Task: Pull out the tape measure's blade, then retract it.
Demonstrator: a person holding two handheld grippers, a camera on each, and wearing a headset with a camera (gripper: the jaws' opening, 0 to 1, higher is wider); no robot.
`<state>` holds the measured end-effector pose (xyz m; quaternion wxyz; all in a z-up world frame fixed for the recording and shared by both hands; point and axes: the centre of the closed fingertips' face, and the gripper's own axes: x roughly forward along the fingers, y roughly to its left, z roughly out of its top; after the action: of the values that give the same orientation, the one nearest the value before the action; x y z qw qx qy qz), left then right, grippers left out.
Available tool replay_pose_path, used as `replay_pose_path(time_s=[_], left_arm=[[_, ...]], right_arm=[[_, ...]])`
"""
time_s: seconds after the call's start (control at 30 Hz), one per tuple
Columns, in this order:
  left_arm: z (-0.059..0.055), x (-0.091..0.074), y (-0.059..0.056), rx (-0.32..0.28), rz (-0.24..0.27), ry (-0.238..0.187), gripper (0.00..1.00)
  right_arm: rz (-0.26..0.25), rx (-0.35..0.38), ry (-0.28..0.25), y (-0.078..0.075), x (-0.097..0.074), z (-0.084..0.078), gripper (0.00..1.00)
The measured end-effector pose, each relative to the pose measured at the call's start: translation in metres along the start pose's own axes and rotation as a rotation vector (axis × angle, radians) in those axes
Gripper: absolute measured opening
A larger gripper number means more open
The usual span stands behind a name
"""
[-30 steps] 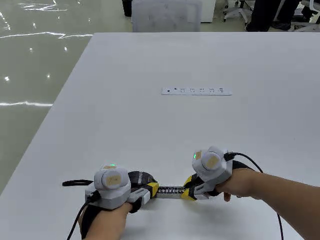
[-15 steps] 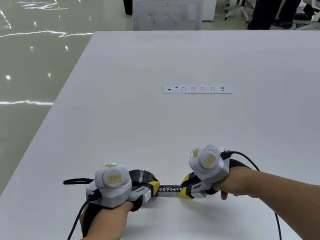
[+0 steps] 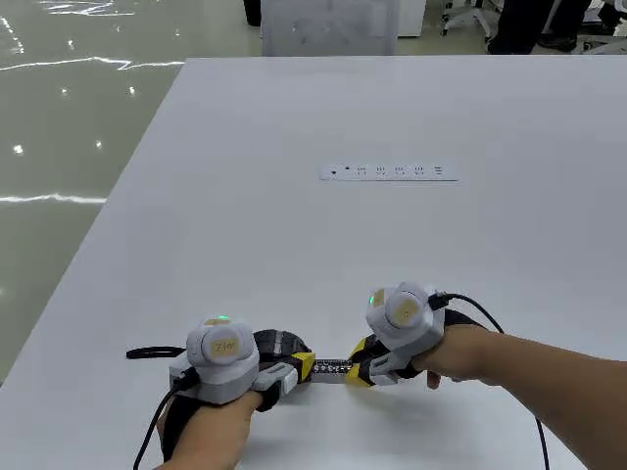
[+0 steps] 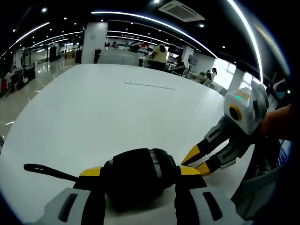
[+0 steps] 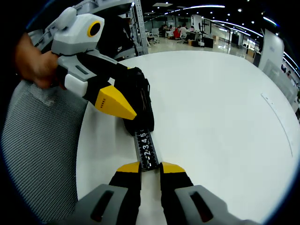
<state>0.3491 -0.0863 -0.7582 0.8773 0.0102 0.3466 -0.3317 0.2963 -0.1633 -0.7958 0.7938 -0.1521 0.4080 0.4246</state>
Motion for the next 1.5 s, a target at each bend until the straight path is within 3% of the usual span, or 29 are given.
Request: replay_pose_path(time_s=[1.5], left_arm=[[0.000, 0.000, 0.000, -0.003, -0.001, -0.004, 0.56]], right_arm=[[0.022, -0.039, -0.037, 0.009, 0.025, 0.027, 0.14]])
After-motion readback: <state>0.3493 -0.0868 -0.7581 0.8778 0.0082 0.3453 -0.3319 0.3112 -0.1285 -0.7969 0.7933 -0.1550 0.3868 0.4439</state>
